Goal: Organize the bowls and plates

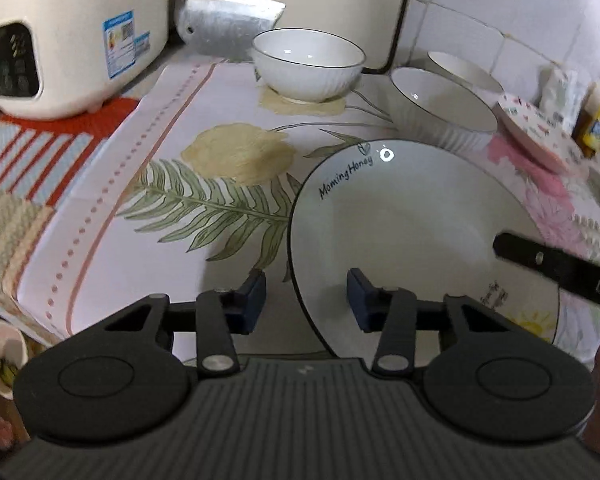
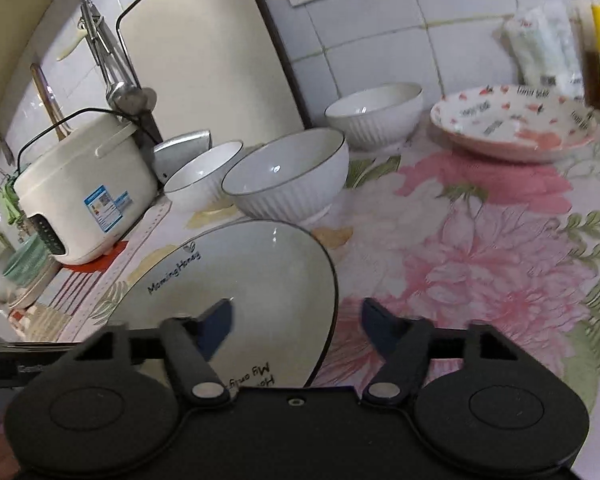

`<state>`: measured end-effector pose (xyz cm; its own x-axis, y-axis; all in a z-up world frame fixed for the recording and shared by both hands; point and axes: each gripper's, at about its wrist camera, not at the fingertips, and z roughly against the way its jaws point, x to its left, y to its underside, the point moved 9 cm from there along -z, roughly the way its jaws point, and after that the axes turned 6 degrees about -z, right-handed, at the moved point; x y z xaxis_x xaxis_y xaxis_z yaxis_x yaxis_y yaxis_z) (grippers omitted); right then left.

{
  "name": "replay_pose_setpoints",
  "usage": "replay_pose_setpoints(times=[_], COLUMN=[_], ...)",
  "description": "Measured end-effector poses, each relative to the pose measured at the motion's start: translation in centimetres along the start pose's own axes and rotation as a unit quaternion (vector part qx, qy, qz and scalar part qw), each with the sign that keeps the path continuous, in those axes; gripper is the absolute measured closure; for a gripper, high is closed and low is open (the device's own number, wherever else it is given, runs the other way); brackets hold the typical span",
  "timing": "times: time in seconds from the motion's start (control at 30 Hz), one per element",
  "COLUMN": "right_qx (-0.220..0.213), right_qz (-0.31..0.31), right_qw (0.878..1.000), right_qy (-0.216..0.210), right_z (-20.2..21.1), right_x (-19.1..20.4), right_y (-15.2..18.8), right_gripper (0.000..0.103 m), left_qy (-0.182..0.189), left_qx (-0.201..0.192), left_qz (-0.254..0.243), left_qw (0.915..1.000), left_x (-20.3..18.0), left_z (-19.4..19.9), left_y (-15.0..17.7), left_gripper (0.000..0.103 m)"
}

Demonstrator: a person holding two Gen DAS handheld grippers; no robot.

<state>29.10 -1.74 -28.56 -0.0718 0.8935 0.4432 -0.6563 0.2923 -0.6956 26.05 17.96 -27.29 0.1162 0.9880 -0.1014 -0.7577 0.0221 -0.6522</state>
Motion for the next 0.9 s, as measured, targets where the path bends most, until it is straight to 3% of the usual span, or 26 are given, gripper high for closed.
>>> replay_pose_setpoints(times=[0.13,0.2,0.23,0.43,0.57,0.63,0.73,0.9], right_qx=[0.019,0.023,0.024,0.031,0.046,0.052,0.056,0.061], right_qz=[-0.024,-0.009,-0.002,0.022,0.029,0.025,0.030,0.037], right_qw=[0.999,1.000,1.000,0.999,0.999,0.998,0.998,0.997], right_qy=[-0.015,0.000,0.009,0.003,0.006,0.009,0.003,-0.007], right_z=[-0.1,-0.2,-0.3,-0.4,-0.4,-0.5,-0.4,0.2], right_x=[-0.1,-0.3,-0.5,-0.6,-0.6,-0.6,-0.7,-0.9], right_y=[0.3,0.6,0.7,0.6,0.4,0.3,0.3,0.1], right_gripper=[0.057,0.075,0.079,0.078,0.078,0.078,0.078,0.078], left_qy=[0.018,0.017,0.016,0.015,0.043,0.041,0.008,0.010], left_qx=[0.010,0.013,0.018,0.036,0.025,0.028,0.033,0.037], left_qz=[0.026,0.032,0.033,0.054,0.085,0.072,0.026,0.034], left_qw=[0.9995,0.9993,0.9991,0.9978,0.9952,0.9962,0.9991,0.9987], left_x=[0.1,-0.1,-0.2,-0.2,0.3,0.1,-0.9,-1.1], left_z=[-0.1,-0.2,-0.3,-0.7,-0.5,-0.5,-0.5,-0.3], left_y=[0.0,0.0,0.0,-0.3,-0.3,-0.3,-0.4,-0.5], left_gripper=[0.075,0.075,0.075,0.075,0.075,0.075,0.074,0.074])
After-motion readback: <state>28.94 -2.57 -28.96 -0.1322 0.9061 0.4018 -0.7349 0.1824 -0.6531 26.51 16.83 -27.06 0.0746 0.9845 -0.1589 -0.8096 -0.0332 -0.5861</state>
